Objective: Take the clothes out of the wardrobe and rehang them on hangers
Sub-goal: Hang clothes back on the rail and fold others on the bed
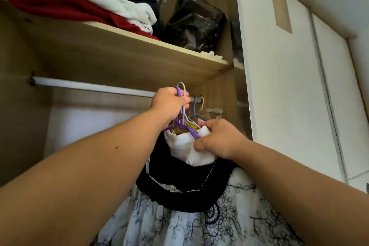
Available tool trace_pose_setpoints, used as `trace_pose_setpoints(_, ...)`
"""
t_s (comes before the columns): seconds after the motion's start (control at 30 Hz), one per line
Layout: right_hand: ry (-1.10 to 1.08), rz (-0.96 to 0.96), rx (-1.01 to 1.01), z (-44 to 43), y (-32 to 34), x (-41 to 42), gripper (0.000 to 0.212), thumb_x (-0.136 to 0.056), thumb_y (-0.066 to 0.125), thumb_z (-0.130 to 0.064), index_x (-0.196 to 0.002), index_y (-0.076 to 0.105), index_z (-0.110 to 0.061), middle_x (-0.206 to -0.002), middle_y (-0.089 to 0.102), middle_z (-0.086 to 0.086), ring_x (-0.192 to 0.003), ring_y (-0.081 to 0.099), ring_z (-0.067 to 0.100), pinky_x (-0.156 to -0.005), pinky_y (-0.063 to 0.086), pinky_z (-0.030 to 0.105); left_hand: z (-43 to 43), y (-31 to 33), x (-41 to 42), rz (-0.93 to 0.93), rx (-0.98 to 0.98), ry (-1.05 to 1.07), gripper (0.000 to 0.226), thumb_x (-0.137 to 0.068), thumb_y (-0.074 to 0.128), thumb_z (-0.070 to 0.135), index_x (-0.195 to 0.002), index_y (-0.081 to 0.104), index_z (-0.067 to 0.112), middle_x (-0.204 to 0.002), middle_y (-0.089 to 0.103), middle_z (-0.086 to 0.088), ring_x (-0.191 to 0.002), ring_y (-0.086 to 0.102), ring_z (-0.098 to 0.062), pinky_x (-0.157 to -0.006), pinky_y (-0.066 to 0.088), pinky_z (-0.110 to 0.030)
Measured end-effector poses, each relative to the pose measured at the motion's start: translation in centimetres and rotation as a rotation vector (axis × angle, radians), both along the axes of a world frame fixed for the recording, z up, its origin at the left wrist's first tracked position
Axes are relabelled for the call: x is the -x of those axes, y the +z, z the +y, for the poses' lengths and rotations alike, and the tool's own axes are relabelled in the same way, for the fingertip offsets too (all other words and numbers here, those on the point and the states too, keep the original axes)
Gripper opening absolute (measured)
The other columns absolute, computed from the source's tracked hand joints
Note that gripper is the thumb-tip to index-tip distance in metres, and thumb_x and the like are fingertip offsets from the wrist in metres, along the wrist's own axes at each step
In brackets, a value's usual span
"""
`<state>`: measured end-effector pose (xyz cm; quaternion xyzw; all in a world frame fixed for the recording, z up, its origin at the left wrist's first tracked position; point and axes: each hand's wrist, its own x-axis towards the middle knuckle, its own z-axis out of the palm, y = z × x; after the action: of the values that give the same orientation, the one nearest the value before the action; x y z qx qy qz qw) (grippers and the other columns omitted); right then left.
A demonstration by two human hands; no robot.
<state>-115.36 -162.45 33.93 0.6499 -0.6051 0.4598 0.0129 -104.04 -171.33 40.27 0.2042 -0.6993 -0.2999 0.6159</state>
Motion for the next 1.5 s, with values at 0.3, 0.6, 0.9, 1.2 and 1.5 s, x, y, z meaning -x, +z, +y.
trace_pose_setpoints(0.3,-0.056,0.03,0.057,-14.1,6.8,0.5,0.028,-0.061,0.074,-0.022,-0.085,0.07,-0.008,-0.072,0.063,0.004,-0.066,0.059,0.019,-0.061,0.05,0.032,-14.1,6.6,-0.3,-0.085,0.141,0.023,0.021,-0.088,0.063,0.0,-0.109,0.064,-0.001,-0.087,0.066,-0.012,-0.067,0.064,-0.01,-0.062,0.054,-0.017)
trace_pose_setpoints(0.6,-0.083,0.012,0.08,-22.9,10.1,0.5,0.026,-0.064,0.075,-0.024,-0.084,0.069,-0.008,-0.072,0.06,0.002,-0.07,0.059,0.018,-0.062,0.048,0.028,-23.1,11.6,-0.9,-0.59,0.461,0.57,0.022,-0.085,0.068,0.031,-0.082,0.066,0.01,-0.073,0.061,-0.006,-0.073,0.057,-0.026,-0.069,0.044,-0.033)
trace_pose_setpoints(0.9,-0.11,-0.001,0.051,-26.1,9.4,0.8,0.018,-0.065,0.074,-0.022,-0.074,0.062,-0.012,-0.064,0.053,0.0,-0.063,0.053,0.017,-0.054,0.042,0.023,-25.4,11.7,-0.4,-0.732,0.568,0.864,0.042,-0.072,0.074,0.054,-0.067,0.055,0.018,-0.078,0.061,-0.005,-0.076,0.059,-0.026,-0.064,0.044,-0.032)
trace_pose_setpoints(1.2,-0.081,0.036,-0.036,-26.2,7.7,0.9,0.036,-0.08,0.067,-0.045,-0.078,0.062,-0.01,-0.075,0.058,0.003,-0.069,0.055,0.017,-0.051,0.04,0.018,-25.8,9.9,-1.6,-0.903,0.737,0.988,0.063,-0.083,0.055,0.062,-0.135,0.046,0.029,-0.133,0.055,0.001,-0.119,0.053,-0.023,-0.092,0.042,-0.035)
trace_pose_setpoints(1.5,-0.257,0.194,-0.043,-24.2,8.6,2.0,0.036,-0.097,0.044,-0.013,-0.129,0.058,-0.019,-0.134,0.056,-0.001,-0.124,0.05,0.016,-0.089,0.042,0.019,-24.9,10.2,-3.2,-0.941,0.649,1.0,0.054,-0.082,0.055,0.065,-0.119,0.059,0.026,-0.114,0.064,0.0,-0.103,0.059,-0.024,-0.081,0.047,-0.033)
